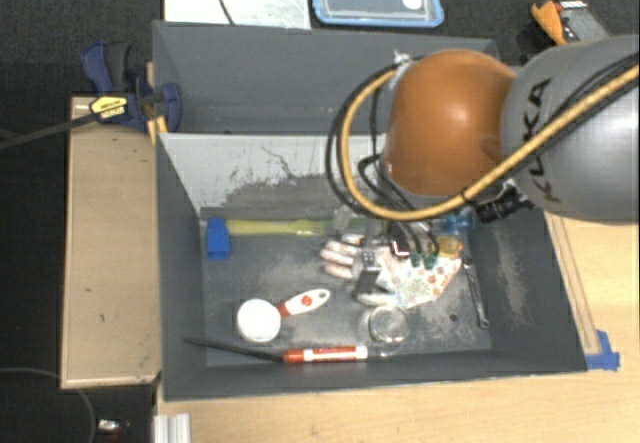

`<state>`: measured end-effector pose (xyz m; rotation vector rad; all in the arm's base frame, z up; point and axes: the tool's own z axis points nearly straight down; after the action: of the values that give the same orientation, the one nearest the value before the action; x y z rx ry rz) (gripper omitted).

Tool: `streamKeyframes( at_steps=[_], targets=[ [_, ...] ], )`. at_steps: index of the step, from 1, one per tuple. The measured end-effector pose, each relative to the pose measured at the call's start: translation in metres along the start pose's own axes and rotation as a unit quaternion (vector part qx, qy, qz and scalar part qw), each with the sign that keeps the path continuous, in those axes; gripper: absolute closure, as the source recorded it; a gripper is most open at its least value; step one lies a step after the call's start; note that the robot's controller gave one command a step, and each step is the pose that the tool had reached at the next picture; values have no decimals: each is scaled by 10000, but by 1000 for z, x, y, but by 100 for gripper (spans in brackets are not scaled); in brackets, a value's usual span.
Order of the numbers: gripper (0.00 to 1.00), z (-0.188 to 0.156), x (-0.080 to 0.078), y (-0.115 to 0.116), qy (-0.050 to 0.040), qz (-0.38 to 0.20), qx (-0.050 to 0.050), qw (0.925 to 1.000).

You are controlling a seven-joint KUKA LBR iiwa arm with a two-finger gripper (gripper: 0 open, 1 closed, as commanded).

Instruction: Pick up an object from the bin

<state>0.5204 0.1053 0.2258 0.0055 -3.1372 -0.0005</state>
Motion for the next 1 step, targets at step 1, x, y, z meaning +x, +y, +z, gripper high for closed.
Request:
streamKeyframes(
  at_steps=[1],
  targets=[
    [0, -3, -2, -1, -35, 20, -4, 10000]
  ],
)
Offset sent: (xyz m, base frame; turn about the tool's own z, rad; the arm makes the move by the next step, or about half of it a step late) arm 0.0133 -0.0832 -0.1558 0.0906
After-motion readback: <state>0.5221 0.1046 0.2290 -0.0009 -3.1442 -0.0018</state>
